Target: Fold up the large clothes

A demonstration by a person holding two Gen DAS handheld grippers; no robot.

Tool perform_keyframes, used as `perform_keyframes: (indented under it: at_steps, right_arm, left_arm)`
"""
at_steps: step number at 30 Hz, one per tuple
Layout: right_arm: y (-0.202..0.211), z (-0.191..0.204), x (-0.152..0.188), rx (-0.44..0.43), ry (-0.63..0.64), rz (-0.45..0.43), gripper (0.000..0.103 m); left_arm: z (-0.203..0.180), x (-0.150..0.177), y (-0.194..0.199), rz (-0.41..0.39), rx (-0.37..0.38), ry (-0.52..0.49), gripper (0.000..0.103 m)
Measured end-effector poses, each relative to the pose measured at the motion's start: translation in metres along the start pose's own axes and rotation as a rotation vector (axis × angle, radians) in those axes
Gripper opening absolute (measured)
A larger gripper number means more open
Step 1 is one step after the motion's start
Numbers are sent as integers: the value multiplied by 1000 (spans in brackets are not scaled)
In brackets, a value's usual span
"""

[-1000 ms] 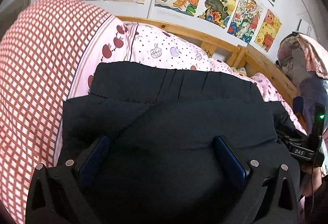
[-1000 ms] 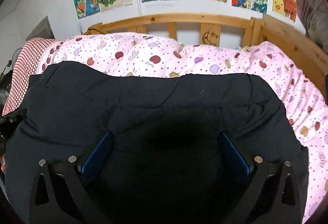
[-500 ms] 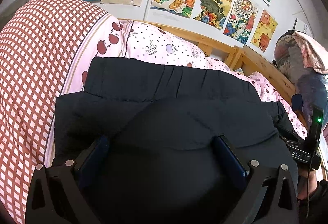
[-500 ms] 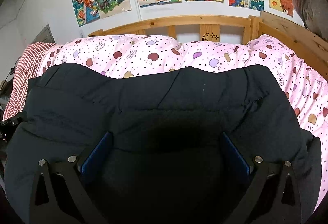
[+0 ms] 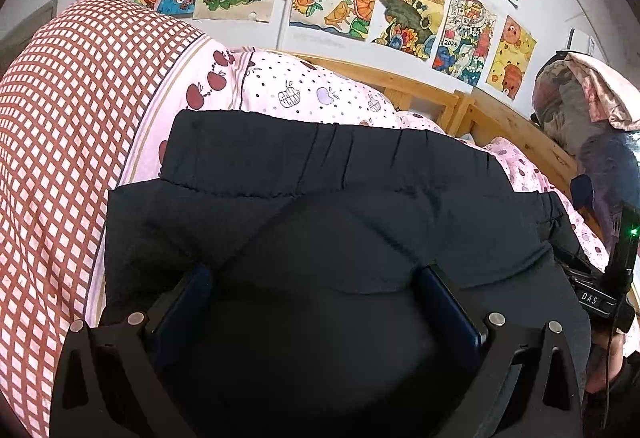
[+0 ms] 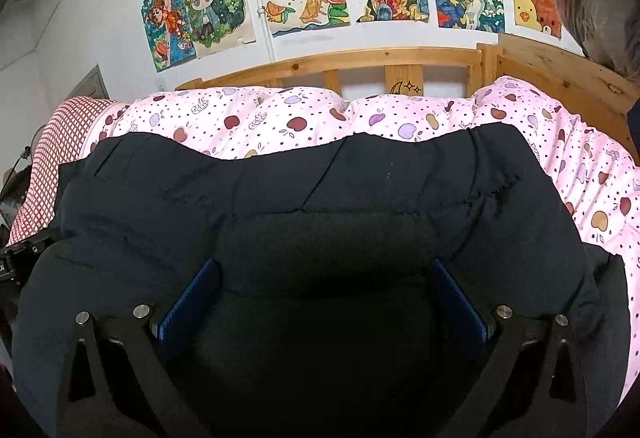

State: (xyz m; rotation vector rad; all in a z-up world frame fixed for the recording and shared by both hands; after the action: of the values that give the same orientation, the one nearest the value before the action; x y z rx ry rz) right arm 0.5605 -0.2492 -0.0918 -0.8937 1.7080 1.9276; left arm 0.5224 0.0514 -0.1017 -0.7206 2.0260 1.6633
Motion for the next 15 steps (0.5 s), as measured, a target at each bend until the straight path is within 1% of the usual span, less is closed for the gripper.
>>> perform_keyframes:
  at_steps: [8,11,13,15]
  right_arm:
    - [16,-3,7,28,-8,-65,102]
    - [31,-3,13,99,-12,-119,102]
    - [44,0,18,175,-4,-155,102]
    - [58,6,23,270,20,-193,102]
  left_arm:
    - [-4,9,7,-30,-6,-18,103]
    - [-5,14,19,-61,18,-24,103]
    - [-2,18,31,-78,56,-18,103]
    - [3,21,44,-89,80,-5,103]
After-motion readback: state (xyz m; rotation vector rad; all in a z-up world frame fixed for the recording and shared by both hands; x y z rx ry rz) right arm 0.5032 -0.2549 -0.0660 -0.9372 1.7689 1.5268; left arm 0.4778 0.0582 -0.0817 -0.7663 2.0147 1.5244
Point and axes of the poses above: each gripper's, at about its wrist camera, not at the fingertips, and y roughly against the way its jaws point, z to its left, x to its underside, the point moved 4 cm from there along -y, roughly the way its jaws point, and after that the axes turned 11 degrees about z, right-handed, at the moved point
